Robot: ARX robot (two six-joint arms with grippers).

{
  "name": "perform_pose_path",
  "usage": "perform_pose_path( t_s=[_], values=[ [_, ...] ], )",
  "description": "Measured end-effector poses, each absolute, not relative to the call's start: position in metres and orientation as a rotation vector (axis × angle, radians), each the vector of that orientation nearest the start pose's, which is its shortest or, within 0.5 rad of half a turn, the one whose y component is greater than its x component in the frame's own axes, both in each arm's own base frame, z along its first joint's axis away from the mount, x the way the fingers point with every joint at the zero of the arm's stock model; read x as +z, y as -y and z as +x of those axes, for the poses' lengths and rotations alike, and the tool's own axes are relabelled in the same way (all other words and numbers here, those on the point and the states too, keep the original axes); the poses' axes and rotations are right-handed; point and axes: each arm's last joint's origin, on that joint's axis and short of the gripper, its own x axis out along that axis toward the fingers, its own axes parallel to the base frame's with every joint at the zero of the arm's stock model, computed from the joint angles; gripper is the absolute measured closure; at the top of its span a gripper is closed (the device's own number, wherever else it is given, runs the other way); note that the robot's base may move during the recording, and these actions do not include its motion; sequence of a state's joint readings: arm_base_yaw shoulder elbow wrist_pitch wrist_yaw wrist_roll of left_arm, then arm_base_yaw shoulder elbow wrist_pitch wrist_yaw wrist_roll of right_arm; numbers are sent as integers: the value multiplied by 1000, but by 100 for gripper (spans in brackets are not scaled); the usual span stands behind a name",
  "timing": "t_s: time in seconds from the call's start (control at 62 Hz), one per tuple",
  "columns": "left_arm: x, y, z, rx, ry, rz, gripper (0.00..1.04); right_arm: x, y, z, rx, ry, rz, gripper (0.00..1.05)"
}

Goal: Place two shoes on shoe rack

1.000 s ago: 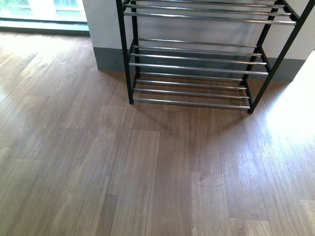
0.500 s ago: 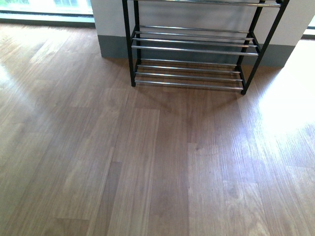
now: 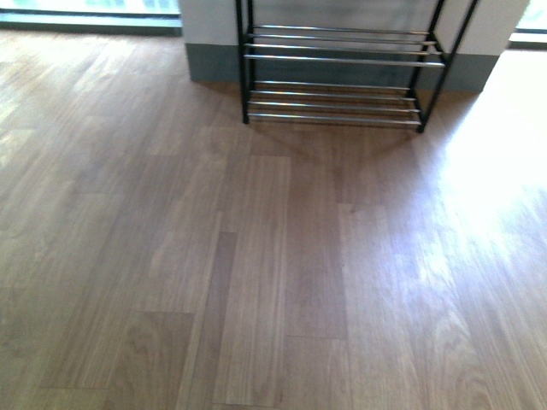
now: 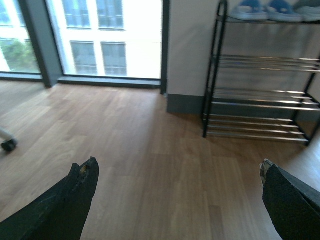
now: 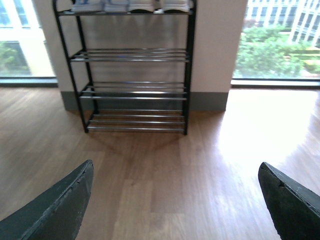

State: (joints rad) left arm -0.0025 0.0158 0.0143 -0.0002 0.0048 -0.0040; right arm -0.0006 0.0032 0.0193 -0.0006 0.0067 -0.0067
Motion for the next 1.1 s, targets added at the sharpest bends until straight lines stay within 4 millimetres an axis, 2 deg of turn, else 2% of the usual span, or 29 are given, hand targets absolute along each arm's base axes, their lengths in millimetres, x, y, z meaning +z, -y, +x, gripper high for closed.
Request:
perform_pose_path(
  t_s=[1.097],
  values=[
    [167,0,98,-3,-2,-4,9,169,0,97,-3,13,-7,9]
  ],
)
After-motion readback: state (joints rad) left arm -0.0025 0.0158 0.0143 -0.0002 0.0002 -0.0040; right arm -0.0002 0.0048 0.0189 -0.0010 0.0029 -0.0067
